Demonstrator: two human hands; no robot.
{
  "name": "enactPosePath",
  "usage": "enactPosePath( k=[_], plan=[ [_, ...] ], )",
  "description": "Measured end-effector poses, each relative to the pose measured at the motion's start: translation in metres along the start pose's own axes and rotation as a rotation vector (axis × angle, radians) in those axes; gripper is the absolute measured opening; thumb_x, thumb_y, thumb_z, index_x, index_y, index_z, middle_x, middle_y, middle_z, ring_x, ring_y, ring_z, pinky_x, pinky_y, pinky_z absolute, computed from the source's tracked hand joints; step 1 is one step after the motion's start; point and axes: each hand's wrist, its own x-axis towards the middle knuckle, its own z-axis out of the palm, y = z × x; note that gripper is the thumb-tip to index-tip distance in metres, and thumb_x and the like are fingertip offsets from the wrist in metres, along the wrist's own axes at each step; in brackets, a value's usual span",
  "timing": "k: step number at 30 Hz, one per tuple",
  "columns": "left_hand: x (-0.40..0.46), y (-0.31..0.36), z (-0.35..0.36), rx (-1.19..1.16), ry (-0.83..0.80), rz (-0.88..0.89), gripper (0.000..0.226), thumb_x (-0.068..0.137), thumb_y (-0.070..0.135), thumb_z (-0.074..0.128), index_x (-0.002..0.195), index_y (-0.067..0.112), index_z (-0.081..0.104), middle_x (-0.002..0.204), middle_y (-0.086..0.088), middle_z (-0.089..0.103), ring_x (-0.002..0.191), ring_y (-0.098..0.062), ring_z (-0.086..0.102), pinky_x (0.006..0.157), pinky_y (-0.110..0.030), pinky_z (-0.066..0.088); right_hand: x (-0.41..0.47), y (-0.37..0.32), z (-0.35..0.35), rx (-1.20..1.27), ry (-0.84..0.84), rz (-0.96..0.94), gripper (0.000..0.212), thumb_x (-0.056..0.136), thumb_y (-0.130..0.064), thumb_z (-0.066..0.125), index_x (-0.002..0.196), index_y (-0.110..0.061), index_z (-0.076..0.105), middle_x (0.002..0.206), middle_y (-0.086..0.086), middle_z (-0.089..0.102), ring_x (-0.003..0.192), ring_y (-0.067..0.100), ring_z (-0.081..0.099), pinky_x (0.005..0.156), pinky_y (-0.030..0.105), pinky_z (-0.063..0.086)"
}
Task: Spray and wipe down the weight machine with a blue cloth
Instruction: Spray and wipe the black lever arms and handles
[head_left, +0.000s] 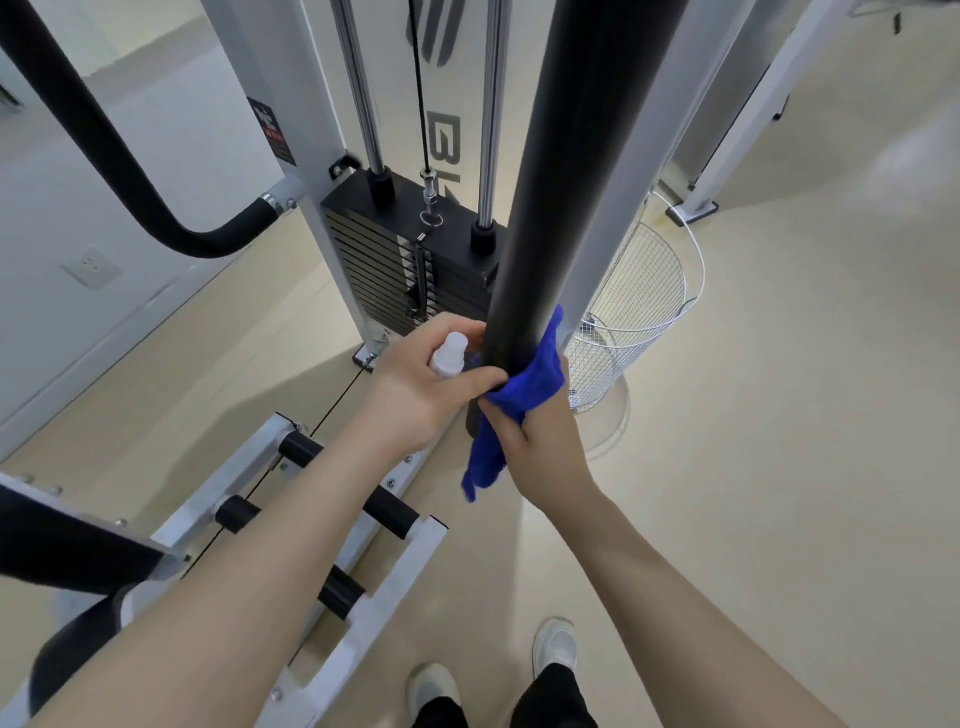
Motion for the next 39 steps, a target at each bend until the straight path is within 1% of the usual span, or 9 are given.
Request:
enactPosePath(
  k=[4, 7, 12, 16, 21, 25, 28, 32, 39],
  plan=[
    [-0.003, 0.002, 0.003, -0.054, 0.059, -0.019, 0.035, 0.076, 0.012, 0.071, 0.081, 0.044, 0.056, 0.077, 0.026, 0.061, 0.068, 0.01, 0.055, 0.063, -0.012, 0.044, -0.013, 0.014, 0.004, -0.209, -0.153, 0.132, 0.033, 0.094, -0.039, 0.044, 0.108, -0.013, 0.058, 0.077, -0.007, 0.057, 0.066, 0.005, 0.05, 0.066, 0.018, 0.037],
    [-0.006, 0.004, 0.007, -0.039, 0.09, -0.03, 0.035, 0.078, 0.011, 0.07, 0.079, 0.043, 0.055, 0.079, 0.025, 0.059, 0.068, 0.008, 0.055, 0.06, -0.01, 0.044, -0.021, 0.054, 0.01, -0.433, -0.281, 0.266, 0.036, 0.095, -0.023, 0.05, 0.126, -0.008, 0.041, 0.07, -0.012, 0.043, 0.075, 0.019, 0.056, 0.065, 0.022, 0.031],
    [-0.011, 0.008, 0.017, -0.061, 0.179, -0.08, 0.035, 0.081, 0.01, 0.067, 0.079, 0.042, 0.053, 0.078, 0.022, 0.059, 0.069, 0.001, 0.056, 0.052, -0.002, 0.041, 0.003, 0.069, -0.02, -0.87, -0.551, 0.112, 0.061, 0.09, -0.005, 0.051, 0.143, -0.012, 0.023, 0.122, 0.004, 0.05, 0.073, 0.022, 0.052, 0.061, 0.03, 0.038],
    [-0.016, 0.009, 0.022, -0.12, 0.245, -0.13, 0.035, 0.082, 0.011, 0.066, 0.078, 0.044, 0.057, 0.072, 0.02, 0.062, 0.061, -0.004, 0.058, 0.051, -0.01, 0.046, 0.027, 0.068, -0.044, -1.194, -0.652, -0.018, 0.063, 0.088, 0.003, 0.045, 0.144, -0.016, 0.025, 0.156, -0.011, -0.01, 0.079, 0.023, 0.047, 0.059, 0.032, 0.036],
    [-0.019, 0.006, 0.028, -0.144, 0.314, -0.151, 0.044, 0.083, 0.017, 0.065, 0.067, 0.057, 0.061, 0.061, 0.016, 0.063, 0.054, -0.006, 0.055, 0.057, -0.024, 0.049, 0.051, 0.087, -0.053, -0.597, -0.24, 0.373, 0.02, 0.095, -0.016, 0.044, 0.109, -0.003, 0.049, 0.119, 0.017, 0.049, 0.085, 0.03, 0.053, 0.066, 0.035, 0.038],
    [-0.021, 0.007, 0.036, -0.157, 0.357, -0.179, 0.032, 0.084, 0.016, 0.064, 0.076, 0.047, 0.061, 0.066, 0.017, 0.062, 0.062, -0.008, 0.058, 0.065, -0.028, 0.049, 0.033, 0.086, -0.072, -0.432, 0.14, 0.516, 0.051, 0.097, -0.045, 0.034, 0.119, -0.004, 0.054, 0.114, 0.014, 0.054, 0.11, 0.035, 0.048, 0.097, 0.044, 0.038],
    [-0.022, 0.01, 0.036, -0.144, 0.355, -0.184, 0.029, 0.087, 0.019, 0.062, 0.079, 0.046, 0.057, 0.058, 0.022, 0.062, 0.06, 0.0, 0.06, 0.056, -0.012, 0.046, 0.016, 0.077, -0.087, 0.074, 0.325, 0.55, 0.035, 0.094, -0.045, 0.038, 0.096, -0.016, 0.058, 0.09, 0.002, 0.058, 0.096, 0.03, 0.054, 0.087, 0.04, 0.046],
    [-0.022, 0.012, 0.035, -0.113, 0.328, -0.169, 0.028, 0.088, 0.021, 0.06, 0.08, 0.047, 0.055, 0.056, 0.03, 0.06, 0.056, 0.009, 0.057, 0.051, -0.006, 0.044, 0.021, 0.051, -0.095, 0.516, 0.433, 0.685, 0.032, 0.098, -0.043, 0.035, 0.08, -0.019, 0.047, 0.077, -0.002, 0.053, 0.073, 0.017, 0.052, 0.063, 0.026, 0.043],
    [-0.022, 0.013, 0.038, -0.146, 0.371, -0.159, 0.029, 0.088, 0.017, 0.059, 0.084, 0.045, 0.053, 0.071, 0.02, 0.057, 0.064, -0.001, 0.057, 0.052, -0.001, 0.043, 0.019, 0.036, -0.088, 0.566, 0.295, 0.912, 0.031, 0.086, -0.028, 0.052, 0.057, -0.018, 0.049, 0.042, -0.006, 0.049, 0.055, 0.012, 0.044, 0.057, 0.026, 0.034]
  ],
)
